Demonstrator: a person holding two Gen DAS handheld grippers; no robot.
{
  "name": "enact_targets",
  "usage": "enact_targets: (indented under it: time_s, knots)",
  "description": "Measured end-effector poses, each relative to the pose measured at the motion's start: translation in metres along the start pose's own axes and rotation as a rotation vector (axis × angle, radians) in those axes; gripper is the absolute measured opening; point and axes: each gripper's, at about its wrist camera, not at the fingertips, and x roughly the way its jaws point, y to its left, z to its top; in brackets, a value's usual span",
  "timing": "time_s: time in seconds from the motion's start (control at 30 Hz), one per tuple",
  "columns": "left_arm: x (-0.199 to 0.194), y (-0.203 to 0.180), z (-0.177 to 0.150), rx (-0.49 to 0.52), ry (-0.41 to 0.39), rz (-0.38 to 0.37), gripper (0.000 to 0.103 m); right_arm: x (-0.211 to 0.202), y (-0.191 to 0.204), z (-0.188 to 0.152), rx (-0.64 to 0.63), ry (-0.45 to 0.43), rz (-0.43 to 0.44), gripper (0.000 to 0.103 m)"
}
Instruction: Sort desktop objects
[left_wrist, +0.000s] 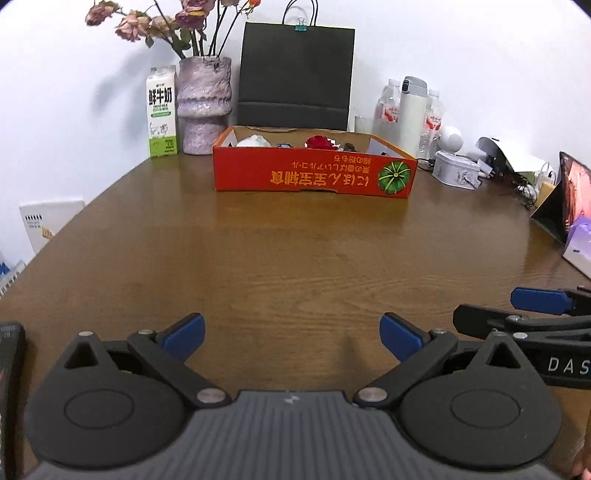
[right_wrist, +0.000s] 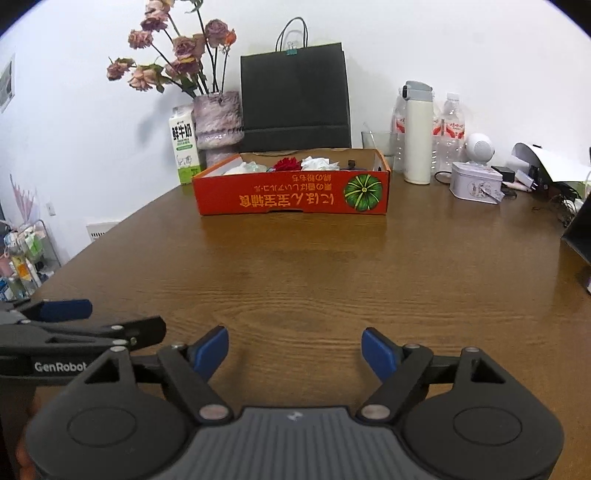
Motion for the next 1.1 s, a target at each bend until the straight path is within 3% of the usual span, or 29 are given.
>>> enact_targets:
  time_s: [0.1,0.27,0.5,0.63,0.77,1.1]
  knots:
    - [0.006,0.0,-0.001,-0.003,0.017,-0.003,0.103,0.0,0.0,-0.003,0.006,-0.005,-0.007,0.089]
    - [0.024,0.004,0.007,0.0,0.035,0.013,0.103,0.018,0.0,0.0,-0.016,0.012,-0.028,0.095]
    - [0.052,0.018,0.013,-0.041,0.071,0.072,0.103,0.06,-0.002,0.014,-0.022,0.067,-0.062,0.095]
    - [0.058,0.02,0.015,-0.013,0.078,0.041,0.103,0.077,-0.003,0.016,-0.014,0.088,-0.097,0.097]
    - [0.061,0.014,0.014,0.022,0.087,0.069,0.103,0.081,-0.004,0.017,-0.002,0.099,-0.126,0.103]
    - [0.065,0.011,0.015,0.016,0.086,0.078,0.103,0.082,-0.005,0.018,0.003,0.103,-0.137,0.103]
